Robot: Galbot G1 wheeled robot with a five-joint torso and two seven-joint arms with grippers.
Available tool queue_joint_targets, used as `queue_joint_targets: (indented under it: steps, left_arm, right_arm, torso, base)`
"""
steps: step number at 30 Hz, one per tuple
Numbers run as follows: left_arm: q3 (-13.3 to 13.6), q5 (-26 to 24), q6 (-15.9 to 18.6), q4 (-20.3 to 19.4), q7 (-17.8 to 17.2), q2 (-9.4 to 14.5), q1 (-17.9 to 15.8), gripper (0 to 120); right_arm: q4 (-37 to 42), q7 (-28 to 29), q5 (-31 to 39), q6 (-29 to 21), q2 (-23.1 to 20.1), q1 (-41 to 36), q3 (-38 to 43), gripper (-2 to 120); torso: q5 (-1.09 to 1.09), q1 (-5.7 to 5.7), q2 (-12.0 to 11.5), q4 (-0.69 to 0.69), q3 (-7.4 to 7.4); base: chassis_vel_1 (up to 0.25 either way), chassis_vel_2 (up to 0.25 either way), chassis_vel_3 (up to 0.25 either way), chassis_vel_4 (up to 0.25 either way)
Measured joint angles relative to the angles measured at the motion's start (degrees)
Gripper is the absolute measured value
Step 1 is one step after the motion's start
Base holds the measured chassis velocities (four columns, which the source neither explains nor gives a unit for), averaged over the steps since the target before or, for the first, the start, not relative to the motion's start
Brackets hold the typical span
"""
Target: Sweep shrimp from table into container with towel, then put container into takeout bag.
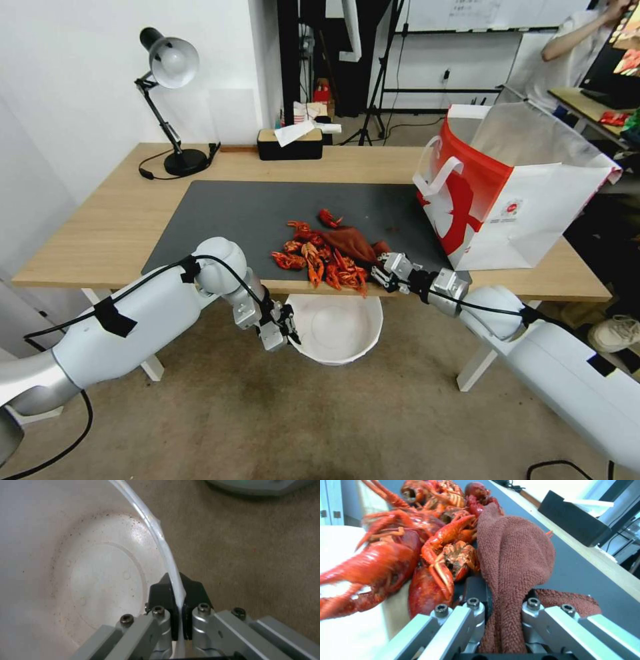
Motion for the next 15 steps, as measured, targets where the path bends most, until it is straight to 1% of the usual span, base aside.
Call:
queue_joint_targets:
  steps: [12,15]
  left_arm:
    - [-0.06,-0.29,0.14,-0.55,-0.15,0.43,-0.12,0]
    - [-0.05,-0.32,0.26,-0.84,-0.15,0.51,-0.10,0]
  right_arm:
    - [3.71,-0.53,-0.21,0.21,-1.20,-5.48,3.61,6]
    - [5.14,-0.61,-0.38,0.37,-1.36,-7.87,5.06,6]
  torso:
    - [0.00,0.00,0.00,0.00,0.00]
    - [0.01,0.00,0.00,0.00,0.00]
  base:
    - [0.000,0.000,0.000,0.000]
    - [0.000,0.000,0.000,0.000]
